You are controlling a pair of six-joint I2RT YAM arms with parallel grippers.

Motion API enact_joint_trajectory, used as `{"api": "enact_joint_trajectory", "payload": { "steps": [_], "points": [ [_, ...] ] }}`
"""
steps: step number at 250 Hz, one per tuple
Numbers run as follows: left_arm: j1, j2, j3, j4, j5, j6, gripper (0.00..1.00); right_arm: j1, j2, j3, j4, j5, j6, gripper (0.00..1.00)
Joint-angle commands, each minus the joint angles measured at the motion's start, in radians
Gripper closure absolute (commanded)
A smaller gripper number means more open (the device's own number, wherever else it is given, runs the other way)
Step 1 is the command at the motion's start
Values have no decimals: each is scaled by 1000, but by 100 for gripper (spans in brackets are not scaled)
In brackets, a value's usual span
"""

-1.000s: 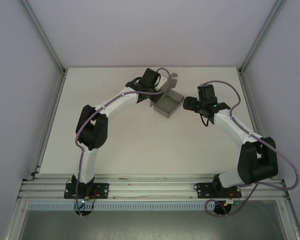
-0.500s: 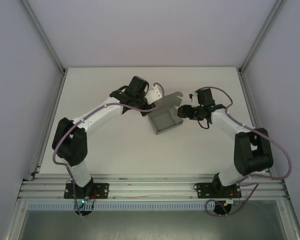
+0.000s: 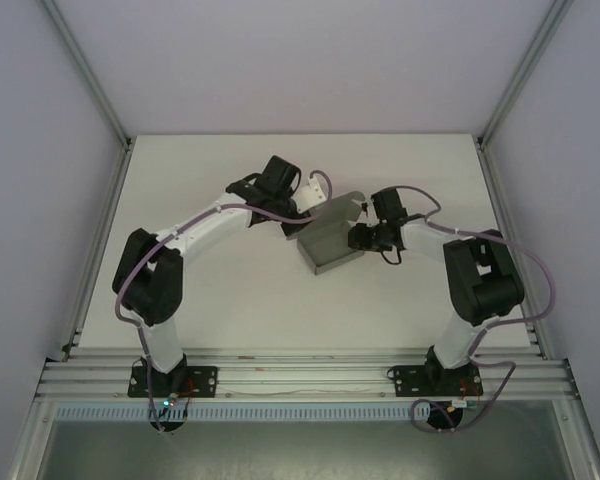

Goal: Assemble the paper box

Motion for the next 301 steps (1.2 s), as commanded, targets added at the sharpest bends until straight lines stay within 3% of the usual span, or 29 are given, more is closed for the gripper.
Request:
{"api": "enact_joint_trajectory", "payload": {
  "steps": [1, 24, 46, 60, 99, 133, 185, 237, 273, 301],
  "points": [
    [-7, 15, 46, -39, 21, 14, 100, 33, 29, 23, -10, 181, -2, 72],
    [-7, 26, 58, -49, 25, 7, 100, 51, 59, 33, -27, 202, -9, 73],
    [-7, 34, 68, -46, 4, -9, 100, 76, 70, 36, -42, 269, 1, 89],
    [-7, 37, 76, -40, -11, -25, 100, 85, 72, 34, -42, 287, 1, 90],
    [-7, 42, 83, 10, -74, -82, 100, 177, 81, 45, -81, 497, 19, 100],
    [-6, 51, 94, 8, -109, -97, 100, 248, 95, 37, -87, 673, 46, 100],
    [-7, 31, 69, 30, -115, -104, 100, 283, 122, 54, -109, 792, 72, 100],
    [-7, 33, 57, 39, -114, -86, 100, 286, 125, 87, -141, 755, 88, 100],
    [-6, 45, 55, 10, -99, -51, 100, 280, 25, 67, -115, 673, 126, 64],
    [-7, 45, 40, 3, -90, -4, 100, 262, -61, 65, -118, 611, 133, 62]
  ]
}}
